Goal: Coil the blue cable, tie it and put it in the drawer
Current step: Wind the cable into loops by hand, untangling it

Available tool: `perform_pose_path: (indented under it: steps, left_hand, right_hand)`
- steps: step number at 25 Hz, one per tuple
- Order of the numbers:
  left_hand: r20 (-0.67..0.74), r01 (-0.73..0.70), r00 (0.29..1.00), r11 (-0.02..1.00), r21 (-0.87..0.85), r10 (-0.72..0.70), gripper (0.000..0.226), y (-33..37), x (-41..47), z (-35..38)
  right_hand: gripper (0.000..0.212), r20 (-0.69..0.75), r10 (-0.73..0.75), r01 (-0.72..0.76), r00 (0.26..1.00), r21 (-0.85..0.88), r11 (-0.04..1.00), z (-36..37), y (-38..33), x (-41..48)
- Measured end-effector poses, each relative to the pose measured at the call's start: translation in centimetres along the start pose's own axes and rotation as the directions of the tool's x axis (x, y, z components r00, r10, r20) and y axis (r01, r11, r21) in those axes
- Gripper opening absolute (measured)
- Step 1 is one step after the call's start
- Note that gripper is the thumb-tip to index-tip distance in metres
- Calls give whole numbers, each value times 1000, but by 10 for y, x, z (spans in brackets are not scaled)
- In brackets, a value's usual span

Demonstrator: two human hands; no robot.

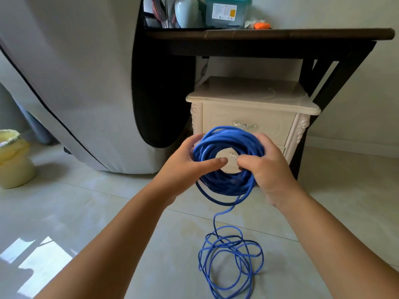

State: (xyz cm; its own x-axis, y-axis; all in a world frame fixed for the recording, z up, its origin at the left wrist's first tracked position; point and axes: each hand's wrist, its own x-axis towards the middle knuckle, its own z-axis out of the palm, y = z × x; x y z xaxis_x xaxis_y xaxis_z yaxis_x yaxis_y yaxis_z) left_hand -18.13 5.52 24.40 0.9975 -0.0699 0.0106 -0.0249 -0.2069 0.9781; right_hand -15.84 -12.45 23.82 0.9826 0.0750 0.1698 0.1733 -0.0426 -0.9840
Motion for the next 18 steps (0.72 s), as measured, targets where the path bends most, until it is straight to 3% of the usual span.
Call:
perform_pose_path:
  steps: [3, 5, 7, 8, 12, 15, 18]
  left_hand:
    - [53, -187, 982, 943, 276, 179, 89, 0, 0, -4]
    - [127, -351, 934, 795, 495, 333, 91, -7, -1, 1]
    - [69, -346, 927, 771, 534, 368, 83, -11, -1, 9]
    - [3, -307, 933, 793, 526, 359, 73, -13, -1, 12]
    - [-130, -232, 938, 860, 454, 322, 30, -16, 1, 16]
    - [-164, -233, 938, 906, 353, 305, 25, -12, 0, 11]
    - [-227, -220, 937, 955, 200, 264, 27, -7, -2, 6]
  right_hand:
    - [41, 119, -68, 103, 991, -312, 944, 2, -3, -4]
    - [48, 256, -141, 261, 956, -532, 806, 8, -3, -10]
    - [54, 308, -218, 371, 926, -631, 681, 14, -3, -15]
    - [61, 295, -238, 375, 925, -621, 688, 15, -3, -17]
    - [99, 306, -112, 208, 945, -305, 929, 0, -5, -13]
    - [103, 466, 76, -3, 881, -156, 988, -16, -4, -5]
    - [99, 535, 102, -73, 839, -76, 994, -24, 5, -1]
